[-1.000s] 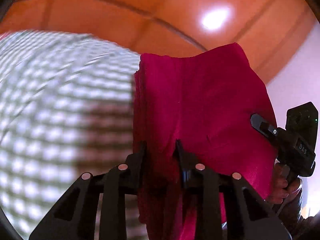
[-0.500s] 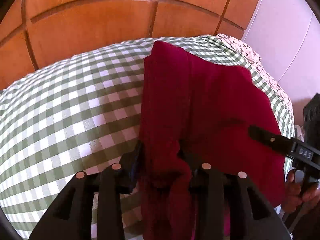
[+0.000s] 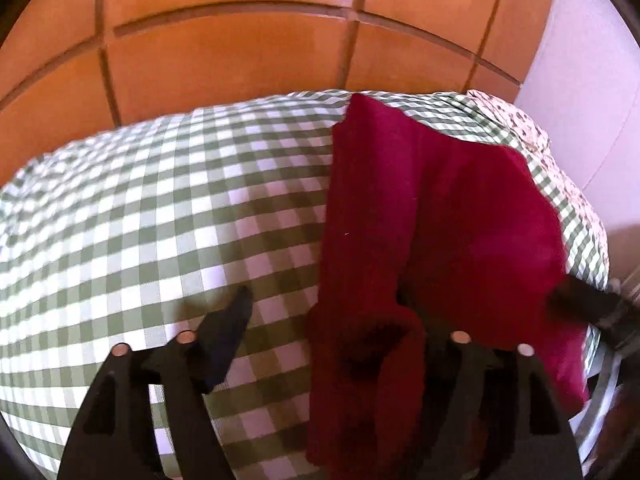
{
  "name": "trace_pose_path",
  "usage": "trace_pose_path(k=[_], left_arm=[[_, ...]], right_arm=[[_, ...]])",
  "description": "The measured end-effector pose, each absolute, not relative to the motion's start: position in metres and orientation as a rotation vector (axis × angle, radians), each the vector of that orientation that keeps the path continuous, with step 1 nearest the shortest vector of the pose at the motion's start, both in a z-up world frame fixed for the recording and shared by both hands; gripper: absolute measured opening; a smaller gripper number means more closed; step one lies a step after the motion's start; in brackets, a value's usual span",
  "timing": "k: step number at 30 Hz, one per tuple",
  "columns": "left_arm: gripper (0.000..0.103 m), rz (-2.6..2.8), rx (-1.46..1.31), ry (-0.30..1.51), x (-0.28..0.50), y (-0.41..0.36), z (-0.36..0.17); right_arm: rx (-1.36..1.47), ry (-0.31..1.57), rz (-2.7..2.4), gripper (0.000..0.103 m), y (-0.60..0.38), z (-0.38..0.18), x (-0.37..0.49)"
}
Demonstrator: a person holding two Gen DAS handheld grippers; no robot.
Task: Fold small clothes
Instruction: 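Lower the bundle onto the bed with the right gripper and open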
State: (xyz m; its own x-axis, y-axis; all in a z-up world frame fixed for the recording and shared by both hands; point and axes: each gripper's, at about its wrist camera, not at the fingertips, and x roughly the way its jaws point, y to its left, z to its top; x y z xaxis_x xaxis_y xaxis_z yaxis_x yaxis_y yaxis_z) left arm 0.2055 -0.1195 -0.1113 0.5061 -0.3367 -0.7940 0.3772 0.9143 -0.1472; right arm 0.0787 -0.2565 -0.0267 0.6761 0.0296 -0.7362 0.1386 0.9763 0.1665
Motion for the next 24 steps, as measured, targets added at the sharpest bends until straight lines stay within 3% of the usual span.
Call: trace_pose_path(k=[2, 8, 10, 24], left_arm=[[0.074, -0.423, 0.029, 0.946, 0.202, -0.115, -0.107], [0.074, -0.418, 0.047, 0.888, 0.183, -0.11, -0.089], [0.074, -0.414, 0.051, 0.875, 0.176, -0.106, -0.084], [0.087, -0.355, 0.057, 0.753, 0.132, -0.082, -0.05]], right_arm=[[0.169, 0.841, -0.127, 0.062, -0.252, -0.046, 0.078], [0.217, 0.82, -0.188, 0.067, -0.25, -0.032, 0.072], [0.233, 0.812, -0.213, 0.073, -0.249, -0.032, 0.068], [0.246, 0.78, -0.365, 0.081, -0.236, -0.02, 0.03]])
